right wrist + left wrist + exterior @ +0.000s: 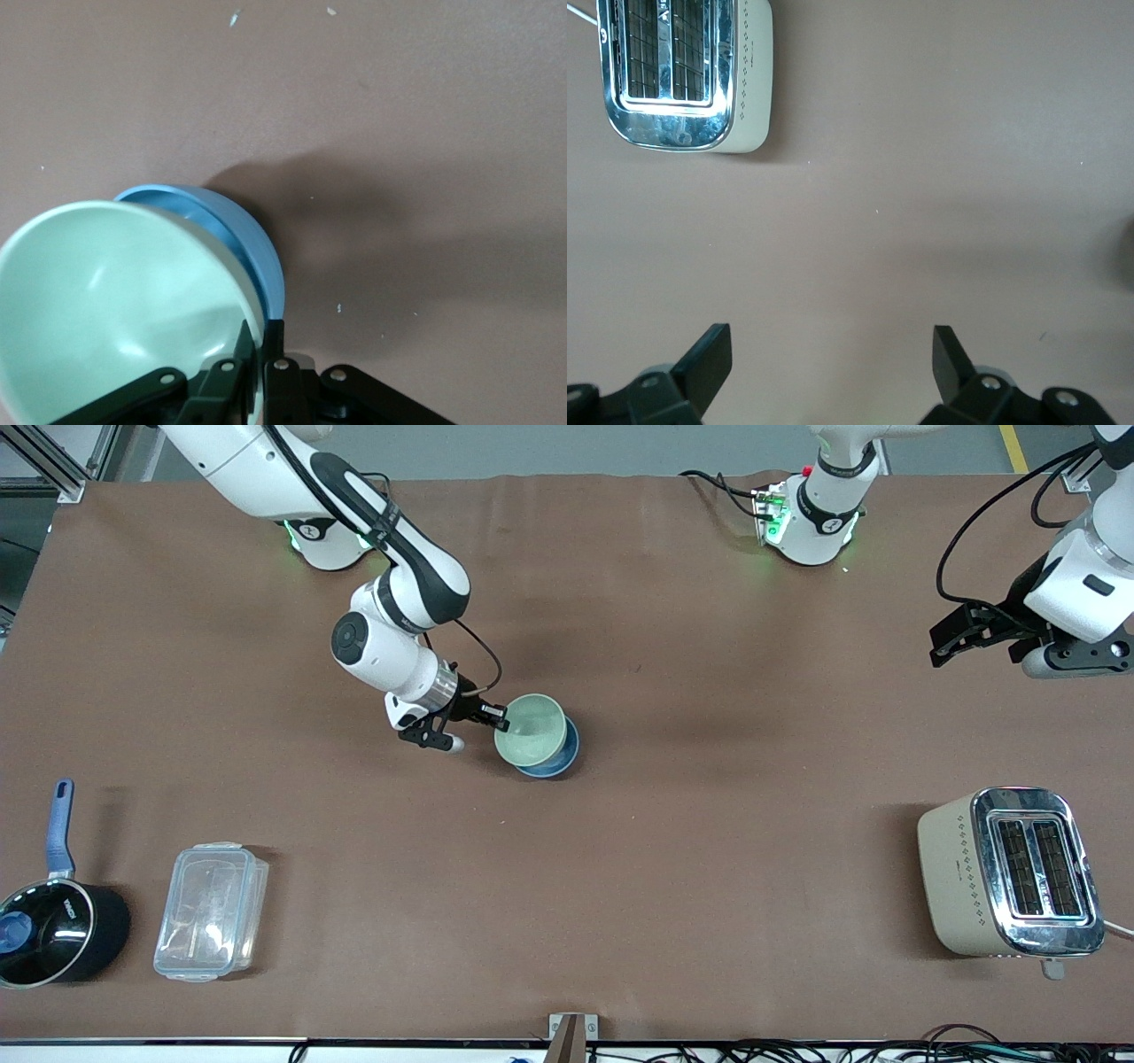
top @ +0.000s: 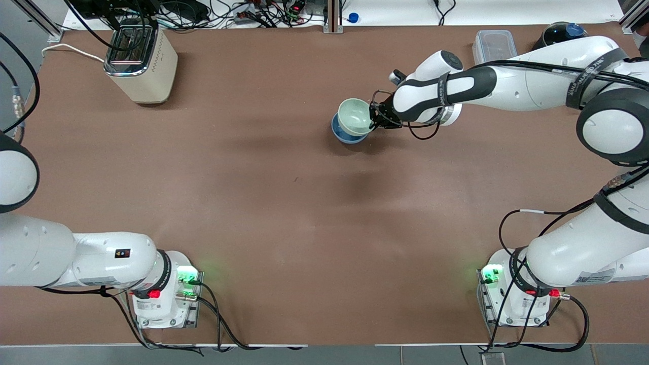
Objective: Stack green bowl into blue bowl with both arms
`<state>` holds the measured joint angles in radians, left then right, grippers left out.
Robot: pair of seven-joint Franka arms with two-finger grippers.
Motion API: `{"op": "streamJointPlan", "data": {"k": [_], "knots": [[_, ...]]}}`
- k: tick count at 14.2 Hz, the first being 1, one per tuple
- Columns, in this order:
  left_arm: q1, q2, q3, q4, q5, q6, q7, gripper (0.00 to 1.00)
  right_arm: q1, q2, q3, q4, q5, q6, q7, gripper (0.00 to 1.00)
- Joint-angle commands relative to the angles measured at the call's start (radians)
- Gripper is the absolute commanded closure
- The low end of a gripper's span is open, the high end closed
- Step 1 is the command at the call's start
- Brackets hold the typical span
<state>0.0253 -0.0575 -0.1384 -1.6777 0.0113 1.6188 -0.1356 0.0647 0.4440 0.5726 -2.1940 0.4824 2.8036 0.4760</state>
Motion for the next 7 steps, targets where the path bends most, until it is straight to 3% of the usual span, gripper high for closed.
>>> {"op": "streamJointPlan", "data": {"k": [1, 2, 3, 5, 6, 7], "knots": [[-0.005, -0.008, 0.003, -0.008, -0.013, 0.012, 0.014, 0.0, -0.003, 0.021, 0.01, 0.019, -0.015, 0.011, 0.023, 0.91], [-0.004, -0.008, 0.003, -0.007, -0.013, 0.012, 0.014, 0.0, -0.003, 0.024, 0.01, 0.02, -0.015, 0.011, 0.023, 0.87], [-0.004, -0.008, 0.003, -0.008, -0.013, 0.012, 0.014, 0.0, -0.005, 0.024, 0.01, 0.022, -0.015, 0.011, 0.023, 0.76], [-0.004, -0.008, 0.003, -0.008, -0.013, 0.012, 0.014, 0.0, -0.009, 0.021, 0.012, 0.022, -0.013, 0.01, 0.029, 0.36], [-0.004, -0.008, 0.003, -0.008, -0.013, 0.012, 0.014, 0.0, -0.006, 0.015, 0.013, 0.023, -0.013, 0.008, 0.064, 0.26], [-0.002, -0.008, 0.005, -0.007, -0.013, 0.012, 0.014, 0.0, -0.003, 0.003, 0.015, 0.032, -0.015, 0.005, 0.097, 0.22]]}}
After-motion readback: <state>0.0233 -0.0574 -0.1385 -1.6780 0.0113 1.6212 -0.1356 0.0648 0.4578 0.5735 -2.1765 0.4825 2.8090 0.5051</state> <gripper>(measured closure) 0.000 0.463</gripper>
